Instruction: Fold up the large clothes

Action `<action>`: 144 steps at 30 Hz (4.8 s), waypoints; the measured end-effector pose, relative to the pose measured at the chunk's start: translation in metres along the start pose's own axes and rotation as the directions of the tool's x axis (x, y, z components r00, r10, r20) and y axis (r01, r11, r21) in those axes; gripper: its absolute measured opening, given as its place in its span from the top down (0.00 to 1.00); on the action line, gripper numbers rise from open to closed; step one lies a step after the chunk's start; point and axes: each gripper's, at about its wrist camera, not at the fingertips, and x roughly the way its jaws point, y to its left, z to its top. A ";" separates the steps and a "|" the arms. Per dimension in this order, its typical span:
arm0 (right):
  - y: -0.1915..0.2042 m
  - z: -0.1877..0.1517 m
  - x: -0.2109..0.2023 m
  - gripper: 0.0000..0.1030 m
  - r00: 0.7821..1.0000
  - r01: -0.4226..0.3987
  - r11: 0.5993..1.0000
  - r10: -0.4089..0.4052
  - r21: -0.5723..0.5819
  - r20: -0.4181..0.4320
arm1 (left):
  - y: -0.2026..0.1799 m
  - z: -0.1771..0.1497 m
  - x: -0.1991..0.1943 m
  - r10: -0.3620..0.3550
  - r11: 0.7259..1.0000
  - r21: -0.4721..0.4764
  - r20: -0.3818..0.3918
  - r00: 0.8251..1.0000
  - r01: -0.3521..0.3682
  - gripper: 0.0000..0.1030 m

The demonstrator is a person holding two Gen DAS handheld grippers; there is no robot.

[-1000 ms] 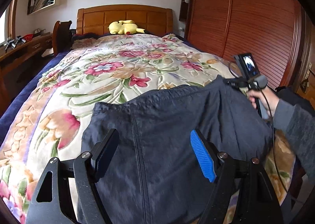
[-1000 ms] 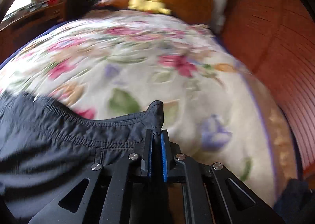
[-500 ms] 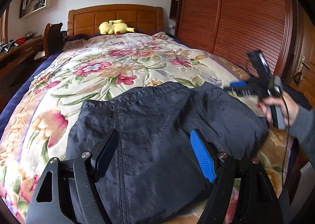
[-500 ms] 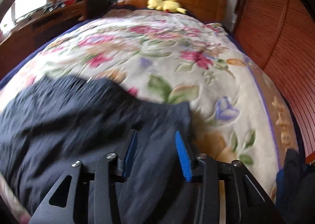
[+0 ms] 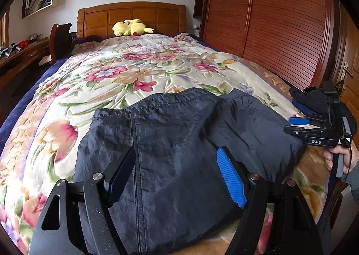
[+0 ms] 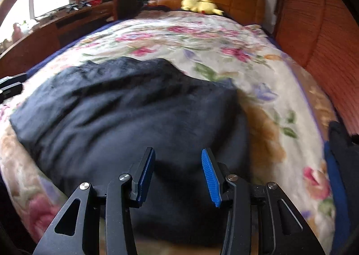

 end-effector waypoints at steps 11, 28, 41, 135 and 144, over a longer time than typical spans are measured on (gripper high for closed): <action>-0.058 -0.045 0.027 0.56 0.993 0.027 0.989 -0.010 0.145 -0.115 | 0.002 -0.007 -0.002 0.016 1.000 -0.010 -0.001 1.000 -0.016 0.26; 0.085 -0.005 -0.019 0.56 0.986 -0.163 0.985 0.164 -0.048 0.019 | 0.000 -0.014 -0.003 0.024 1.000 0.009 -0.015 1.000 -0.024 0.26; 0.101 -0.027 0.022 0.56 0.987 -0.161 0.982 0.159 -0.101 -0.026 | -0.004 -0.028 -0.006 0.026 1.000 0.012 -0.033 0.999 -0.025 0.26; 0.064 -0.057 -0.053 0.55 0.974 -0.205 0.976 0.210 -0.072 0.082 | -0.052 0.041 -0.041 0.169 0.985 0.046 -0.035 0.985 -0.168 0.93; -0.004 -0.082 -0.085 0.55 0.979 -0.146 0.987 0.136 0.059 0.150 | -0.184 0.095 0.007 0.032 0.974 0.224 -0.053 0.998 -0.020 0.93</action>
